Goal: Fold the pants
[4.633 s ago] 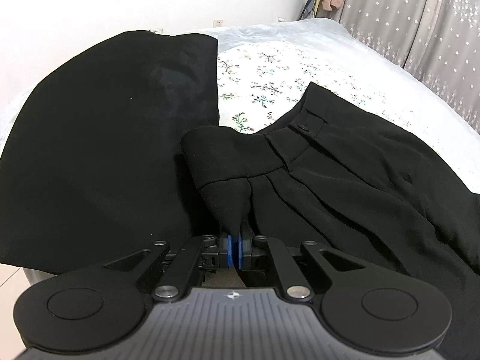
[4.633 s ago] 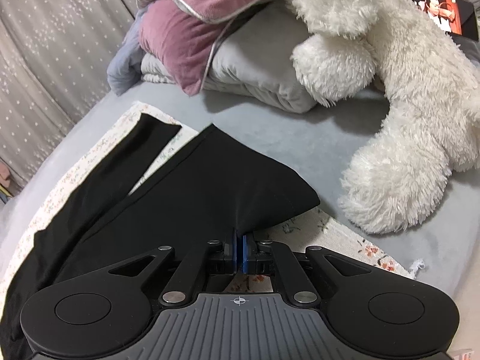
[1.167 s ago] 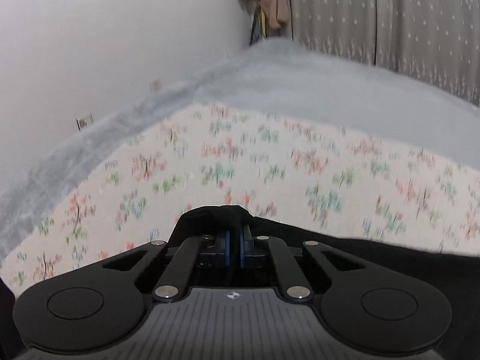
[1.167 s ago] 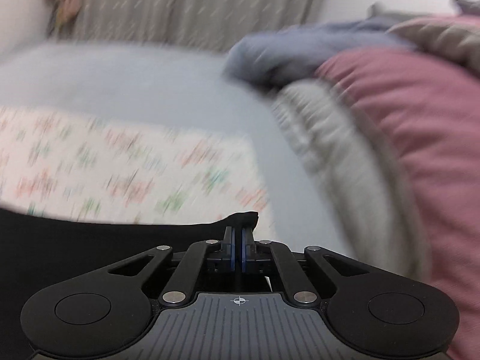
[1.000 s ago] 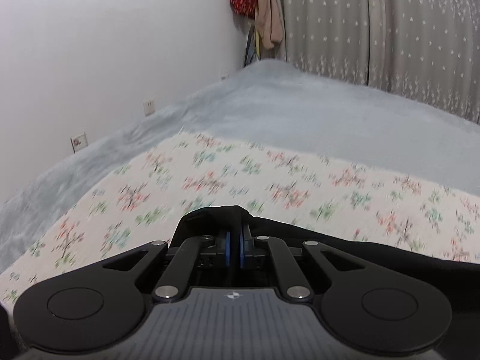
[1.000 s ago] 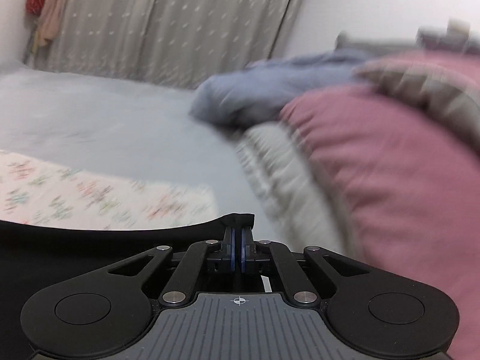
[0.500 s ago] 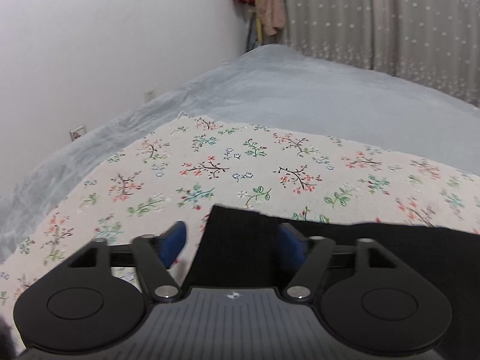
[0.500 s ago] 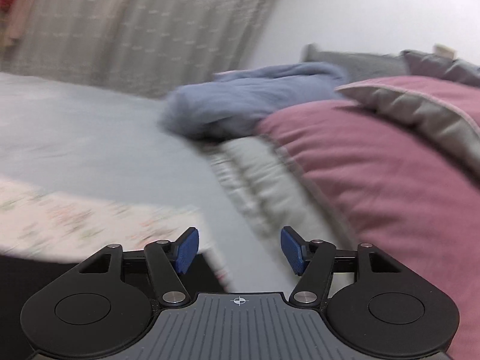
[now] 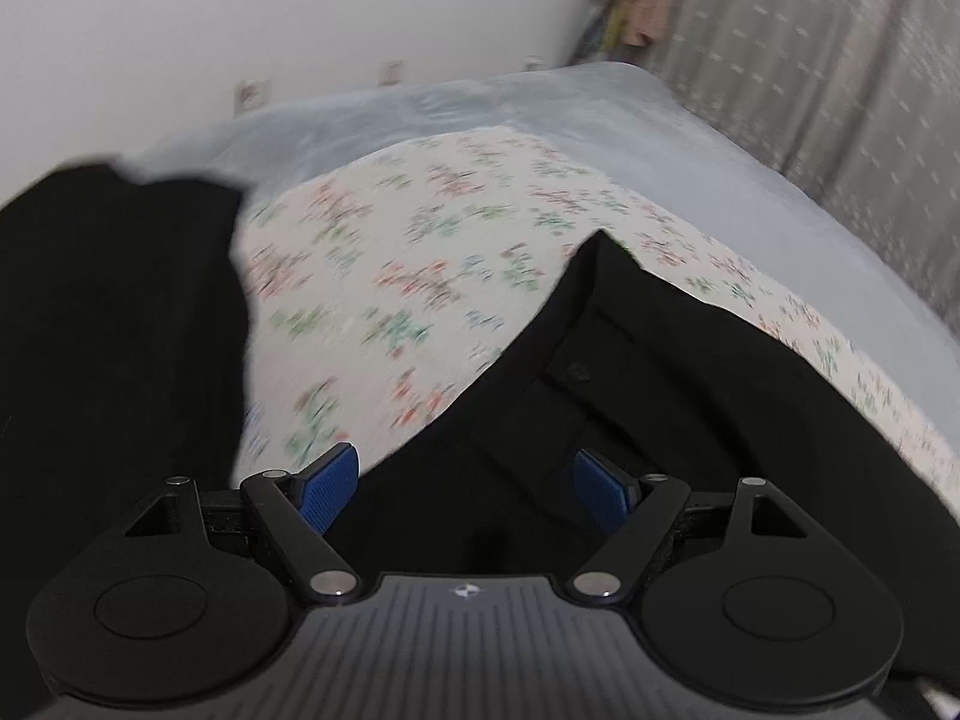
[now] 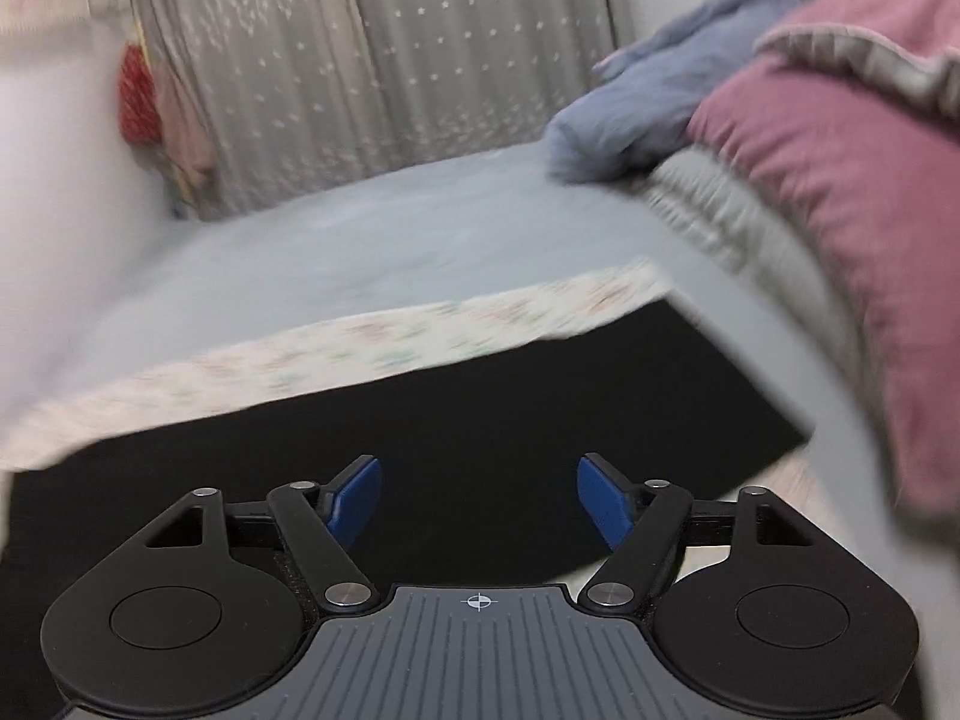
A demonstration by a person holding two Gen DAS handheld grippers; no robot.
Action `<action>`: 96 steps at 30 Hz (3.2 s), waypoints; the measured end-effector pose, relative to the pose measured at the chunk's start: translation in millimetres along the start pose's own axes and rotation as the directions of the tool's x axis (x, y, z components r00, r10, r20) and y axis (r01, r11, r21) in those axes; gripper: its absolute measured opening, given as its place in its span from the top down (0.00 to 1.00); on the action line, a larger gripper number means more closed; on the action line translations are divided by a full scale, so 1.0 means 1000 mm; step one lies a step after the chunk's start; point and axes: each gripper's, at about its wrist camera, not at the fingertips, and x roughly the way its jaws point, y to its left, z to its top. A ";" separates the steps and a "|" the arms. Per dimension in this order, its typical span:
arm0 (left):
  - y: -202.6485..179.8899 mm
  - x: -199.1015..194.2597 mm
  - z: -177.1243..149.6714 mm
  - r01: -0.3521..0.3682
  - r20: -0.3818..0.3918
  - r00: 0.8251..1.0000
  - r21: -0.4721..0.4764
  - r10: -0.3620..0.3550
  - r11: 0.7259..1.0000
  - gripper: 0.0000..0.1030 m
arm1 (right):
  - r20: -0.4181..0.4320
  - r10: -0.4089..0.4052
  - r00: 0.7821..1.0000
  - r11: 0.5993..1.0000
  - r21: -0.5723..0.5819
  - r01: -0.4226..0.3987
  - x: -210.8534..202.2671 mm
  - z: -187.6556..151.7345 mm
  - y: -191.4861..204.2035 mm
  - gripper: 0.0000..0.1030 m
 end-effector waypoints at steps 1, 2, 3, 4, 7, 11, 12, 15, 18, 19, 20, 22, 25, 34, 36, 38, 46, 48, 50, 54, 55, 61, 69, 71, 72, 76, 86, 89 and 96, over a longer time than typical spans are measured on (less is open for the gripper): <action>0.002 -0.004 -0.002 -0.008 -0.004 1.000 -0.013 0.008 1.000 0.11 | -0.010 0.012 1.000 1.000 0.020 -0.011 -0.012 -0.006 0.007 0.25; 0.002 -0.006 -0.003 -0.024 -0.007 1.000 -0.014 0.023 1.000 0.11 | -0.016 0.026 1.000 0.999 0.036 -0.025 -0.023 -0.013 0.014 0.25; -0.001 -0.007 -0.005 -0.040 -0.004 0.999 -0.008 0.040 0.999 0.11 | -0.019 0.055 0.998 0.997 0.052 -0.054 -0.035 -0.021 0.021 0.25; -0.005 -0.006 -0.006 -0.048 -0.001 0.999 0.011 0.048 0.999 0.11 | -0.018 0.085 0.996 0.994 0.074 -0.084 -0.044 -0.028 0.026 0.23; -0.023 0.007 -0.006 0.005 -0.030 1.000 0.129 -0.001 0.992 0.11 | -0.018 0.159 0.987 0.978 0.137 -0.155 -0.064 -0.056 0.038 0.19; -0.025 0.035 0.015 0.050 -0.052 0.998 0.149 -0.043 0.988 0.12 | -0.048 0.166 0.985 0.985 0.058 -0.163 -0.054 -0.097 0.045 0.19; -0.025 0.042 0.021 0.068 -0.065 0.996 0.145 -0.059 0.987 0.12 | -0.063 0.146 0.987 0.989 0.045 -0.144 -0.047 -0.109 0.041 0.19; -0.033 0.065 0.034 0.089 -0.081 0.994 0.195 -0.075 0.977 0.15 | -0.170 0.066 0.983 0.994 0.096 -0.050 -0.015 -0.129 0.021 0.19; -0.050 0.086 0.034 0.078 -0.102 0.994 0.306 -0.049 0.949 0.16 | -0.170 0.075 0.983 0.985 0.166 -0.047 -0.004 -0.123 0.010 0.19; -0.056 0.093 0.032 0.065 -0.109 0.994 0.345 -0.029 0.936 0.17 | -0.166 0.093 0.982 0.983 0.173 -0.064 -0.003 -0.119 0.012 0.19; -0.059 0.098 0.029 0.056 -0.113 0.993 0.375 -0.015 0.925 0.17 | -0.158 0.105 0.982 0.985 0.156 -0.080 -0.004 -0.116 0.016 0.19; -0.062 0.108 0.023 0.054 -0.124 0.992 0.414 -0.002 0.909 0.21 | -0.139 0.099 0.985 0.994 0.064 -0.091 -0.008 -0.115 0.030 0.19; -0.063 0.109 0.013 0.067 -0.115 0.993 0.416 -0.021 0.907 0.43 | -0.127 0.067 0.990 0.995 -0.065 -0.076 -0.008 -0.116 0.044 0.19; -0.080 0.097 -0.004 -0.038 -0.019 0.998 0.466 0.053 0.884 0.82 | -0.141 0.048 0.989 0.990 -0.128 -0.066 -0.006 -0.127 0.060 0.19; -0.080 0.094 -0.007 -0.078 0.008 0.996 0.464 0.084 0.883 0.82 | -0.141 0.050 0.989 0.989 -0.133 -0.068 -0.006 -0.129 0.061 0.19; -0.080 0.091 -0.008 -0.126 0.044 0.992 0.465 0.119 0.876 0.82 | -0.140 0.042 0.989 0.990 -0.128 -0.060 -0.006 -0.129 0.059 0.19; -0.082 0.080 -0.006 -0.273 0.164 0.961 0.463 0.222 0.843 0.82 | -0.121 0.042 0.992 0.992 -0.111 -0.056 -0.012 -0.125 0.055 0.19; -0.082 0.081 -0.007 -0.297 0.171 0.954 0.457 0.244 0.839 0.82 | -0.122 0.042 0.992 0.992 -0.110 -0.055 -0.012 -0.126 0.055 0.19; -0.080 0.085 -0.009 -0.316 0.171 0.949 0.456 0.267 0.832 0.82 | -0.120 0.044 0.992 0.992 -0.114 -0.057 -0.013 -0.126 0.055 0.19; -0.086 0.096 -0.024 -0.363 0.197 0.932 0.513 0.304 0.778 0.82 | -0.119 0.038 0.992 0.993 -0.110 -0.051 -0.013 -0.126 0.054 0.19; -0.091 0.102 -0.033 -0.376 0.207 0.926 0.561 0.315 0.737 0.81 | -0.119 0.037 0.992 0.993 -0.107 -0.050 -0.013 -0.125 0.053 0.19; -0.094 0.103 -0.047 -0.428 0.285 0.904 0.616 0.319 0.661 0.77 | -0.128 0.032 0.991 0.992 -0.114 -0.047 -0.011 -0.126 0.056 0.19; -0.039 0.054 0.011 -0.196 0.082 0.979 0.151 0.186 0.969 0.44 | -0.126 0.026 0.992 0.994 -0.101 -0.039 -0.014 -0.126 0.051 0.19; -0.032 0.041 0.012 -0.193 0.088 0.979 0.114 0.184 0.974 0.44 | -0.123 0.027 0.992 0.994 -0.099 -0.039 -0.015 -0.125 0.051 0.19; -0.029 0.035 0.011 -0.187 0.086 0.980 0.098 0.178 0.977 0.44 | -0.123 0.027 0.992 0.994 -0.100 -0.040 -0.015 -0.125 0.051 0.19; -0.017 0.015 0.011 -0.102 0.052 0.994 0.017 0.101 0.995 0.43 | -0.127 0.028 0.992 0.993 -0.109 -0.041 -0.015 -0.126 0.054 0.19; 0.001 0.000 -0.029 -0.132 -0.068 0.989 -0.005 0.131 0.991 0.42 | -0.148 0.038 0.988 0.987 -0.148 -0.060 -0.012 -0.130 0.063 0.18; 0.001 0.013 -0.043 -0.176 -0.117 0.977 0.048 0.181 0.983 0.42 | -0.153 0.043 0.987 0.983 -0.172 -0.069 -0.013 -0.133 0.068 0.18; 0.007 0.004 -0.047 -0.197 -0.135 0.971 -0.001 0.195 0.980 0.49 | -0.189 0.050 0.981 0.966 -0.239 -0.095 -0.012 -0.143 0.080 0.18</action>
